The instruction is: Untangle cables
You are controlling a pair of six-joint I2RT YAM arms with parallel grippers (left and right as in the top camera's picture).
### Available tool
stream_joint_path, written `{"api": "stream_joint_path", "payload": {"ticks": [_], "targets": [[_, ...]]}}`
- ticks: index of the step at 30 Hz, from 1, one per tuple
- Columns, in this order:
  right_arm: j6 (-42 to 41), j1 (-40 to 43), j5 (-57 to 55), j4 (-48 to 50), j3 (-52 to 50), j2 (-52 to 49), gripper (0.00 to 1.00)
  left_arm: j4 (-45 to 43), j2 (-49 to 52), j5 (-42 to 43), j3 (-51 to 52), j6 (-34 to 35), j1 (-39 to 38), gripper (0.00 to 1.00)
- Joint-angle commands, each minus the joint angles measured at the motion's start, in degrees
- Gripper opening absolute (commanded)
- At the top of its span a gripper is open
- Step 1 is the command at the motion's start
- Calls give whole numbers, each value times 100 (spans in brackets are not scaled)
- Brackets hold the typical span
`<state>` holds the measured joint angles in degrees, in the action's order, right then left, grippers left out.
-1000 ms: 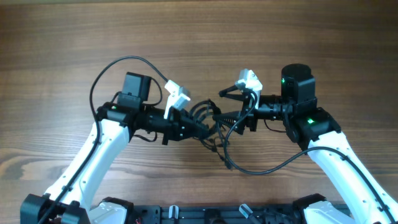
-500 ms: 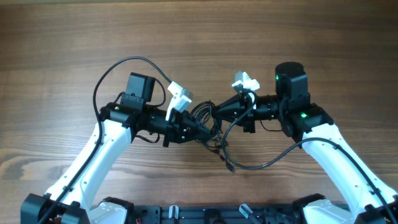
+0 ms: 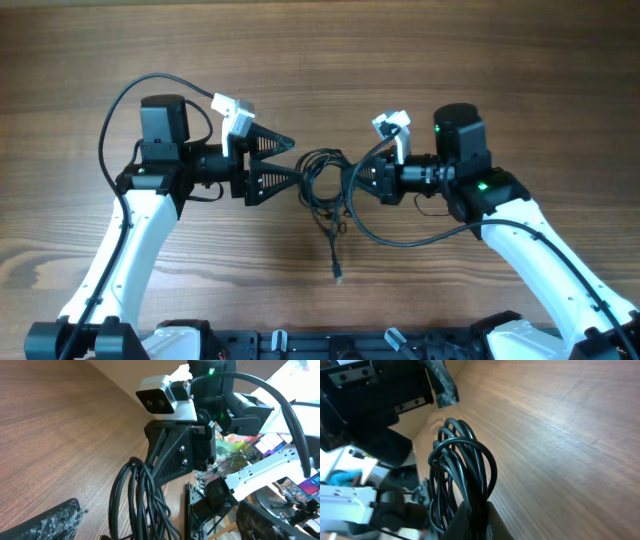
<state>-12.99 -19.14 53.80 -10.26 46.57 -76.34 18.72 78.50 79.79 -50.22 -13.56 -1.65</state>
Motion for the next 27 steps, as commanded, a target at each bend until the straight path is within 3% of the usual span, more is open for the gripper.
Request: {"api": "stream_joint_path", "payload": {"ticks": [1,2,4,6,8,11,12,14,17,19,21,23,25,26,27], "targets": [[-1869,-79,-144,658,72,-61,4,59,-72,-361,-37,138,-83,100],[-2424,-79,-275,986,72,-61,4,107,-72,-868,-37,581,-79,100],[-3300,-81,-841,1403,72,-61,4,160,-72,-2129,-37,2114,-81,100],[-3657,-151,-1340,1410,72,-61,4,90,-72,-2284,-37,2977,-85,100],[-3674,-323,-1394,1416,68,-61,4,-39,-72,-2284,-37,3381,-170,100],[-3670,-575,-1530,1412,68,-61,4,-177,-72,-2286,-37,3373,-452,100],[-3665,-605,-1545,1414,68,-61,4,-245,-72,-2337,-37,3373,-612,95],[-3348,-603,-1460,1351,68,-61,4,-267,-72,-2833,-37,3377,-730,76],[-2577,-603,-960,1318,68,-61,4,-264,-72,-3134,-37,3327,-671,60],[-2098,-603,-398,1316,68,-61,4,-273,-72,-3346,-37,3222,-671,38],[-1954,-603,-201,1318,68,-61,4,-267,-72,-3191,-37,3023,-678,33],[-1840,-603,-201,1320,68,-61,5,-243,-72,-3080,-37,3021,-688,4],[-1652,-603,-205,1318,68,-61,5,-234,-72,-3143,-37,2855,-682,4],[-1460,-603,-229,1285,68,-61,11,-225,-72,-3296,-37,2857,-682,4],[-1335,-603,-382,1158,68,-61,27,-201,-72,-3484,-37,2859,-682,4]]}}
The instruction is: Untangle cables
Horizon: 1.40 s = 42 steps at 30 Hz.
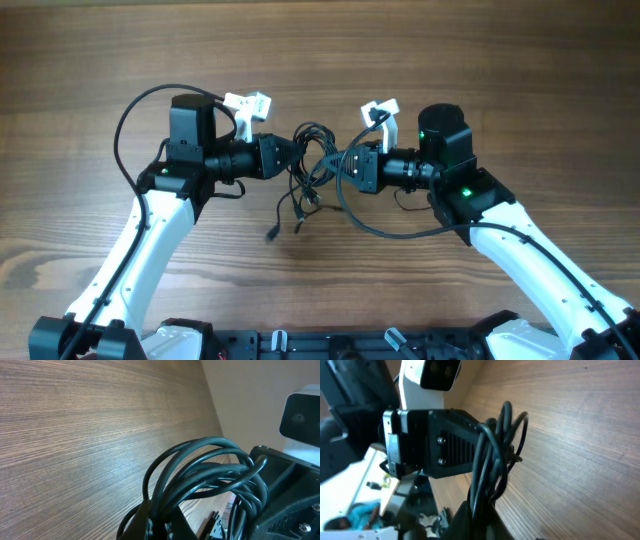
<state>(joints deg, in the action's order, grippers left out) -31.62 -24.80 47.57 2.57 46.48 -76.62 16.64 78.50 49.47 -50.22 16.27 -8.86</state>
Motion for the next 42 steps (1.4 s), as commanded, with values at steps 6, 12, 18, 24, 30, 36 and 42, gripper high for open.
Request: {"api": "stream_joint_path", "payload": {"ticks": [6,12,18,24,30,36,42], "targets": [[949,-37,-898,-1121,76,-33,85,140,-72,-761,-37,-85,39,4],[1794,151,-1862,-739,76,79,79,551,-72,-603,-37,-887,39,4],[1362,564,-999,-627,76,229,72,802,-70,1617,-37,-2940,520,4],[1296,-22,-251,-623,76,-63,67,800,-70,1908,-37,-2710,949,4],[981,-420,-518,-341,76,-232,68,782,-70,1904,-37,-2153,946,4],[426,-428,254,402,76,-236,68,623,-70,1025,-37,-922,946,4],[295,-428,-9,643,76,-236,68,459,-70,487,-37,116,935,4]]}}
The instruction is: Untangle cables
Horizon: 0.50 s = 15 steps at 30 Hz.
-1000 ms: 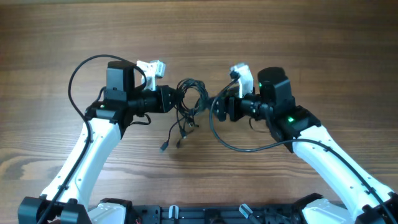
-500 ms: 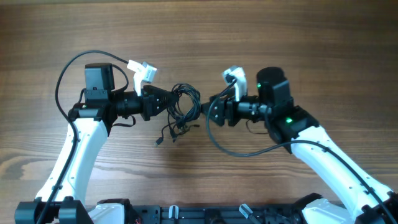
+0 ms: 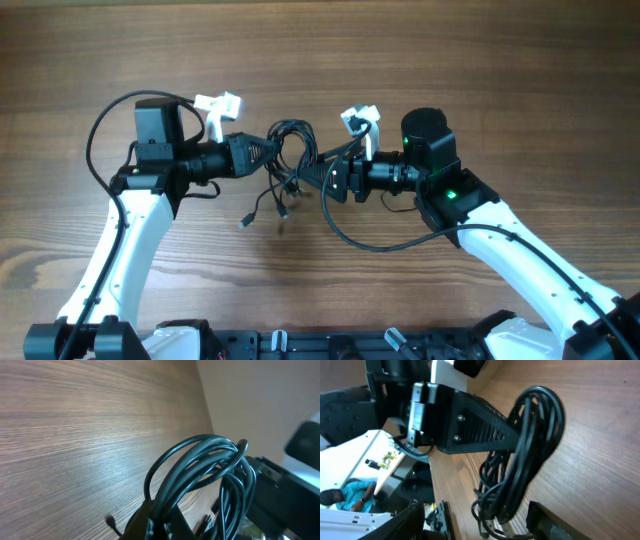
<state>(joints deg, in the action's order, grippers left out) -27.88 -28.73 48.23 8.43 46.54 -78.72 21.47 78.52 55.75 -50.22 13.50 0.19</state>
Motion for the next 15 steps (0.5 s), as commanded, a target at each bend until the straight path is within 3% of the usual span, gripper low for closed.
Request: {"api": "stream_joint_path", "payload": {"ticks": [1,5,7,11,12,15], "targets": [[-70,-35,-251,37,70,-26,68,-24,-72,-142,-37,391,31,4],[142,-35,-1263,-313,70,-26,67,-26,-72,-557,-37,398,31,4],[542,-35,-1266,-542,68,-28,68,-79,-72,-844,-37,828,31,4],[535,-420,-1615,-588,70,-258,70,-304,-72,-1095,-37,1423,28,4],[267,-710,-2555,-568,68,-328,66,-282,-72,-1163,-37,1423,28,4],[-76,-1091,-3434,-448,68,-343,63,-286,-72,-1318,-37,1421,-52,4]]}}
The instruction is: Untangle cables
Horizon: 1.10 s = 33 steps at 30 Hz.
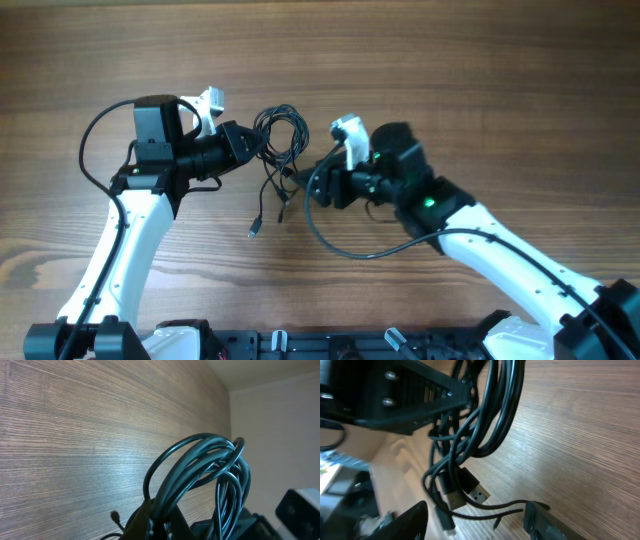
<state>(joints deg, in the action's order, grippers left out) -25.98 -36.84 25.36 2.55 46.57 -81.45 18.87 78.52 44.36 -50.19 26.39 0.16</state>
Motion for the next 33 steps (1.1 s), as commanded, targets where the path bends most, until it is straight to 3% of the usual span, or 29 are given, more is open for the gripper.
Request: {"api": "stream_joint_path", "payload": {"ticks": [1,4,7,12,15,20,29,31,33], "targets": [[-262,-385,-1290,219,66,-70,61,-22,-72,-323,-39,131,-129,4],[-291,-496,-1495,184,66,-79,50,-33,-72,-820,-39,133,-509,4],[-446,-496,-1635,140,66,-173,47,-144,-74,-1231,-39,195,-935,4],[-590,-494,-1703,9,66,-660,41,-214,-74,-1340,-39,409,-1019,4],[-586,-468,-2435,-376,68,-717,38,-190,-74,-1427,-39,387,-992,4],[-505,-146,-2341,-739,68,-627,4,-79,-74,-1589,-39,85,-990,4],[181,-52,-2208,-789,68,-382,5,-66,-74,-1926,-39,105,-990,4],[684,-52,-1665,-496,68,-382,4,-118,-74,-1617,-39,70,-990,4],[949,-50,-745,-44,68,-382,4,-221,-74,-1099,-39,-531,-992,4]]}}
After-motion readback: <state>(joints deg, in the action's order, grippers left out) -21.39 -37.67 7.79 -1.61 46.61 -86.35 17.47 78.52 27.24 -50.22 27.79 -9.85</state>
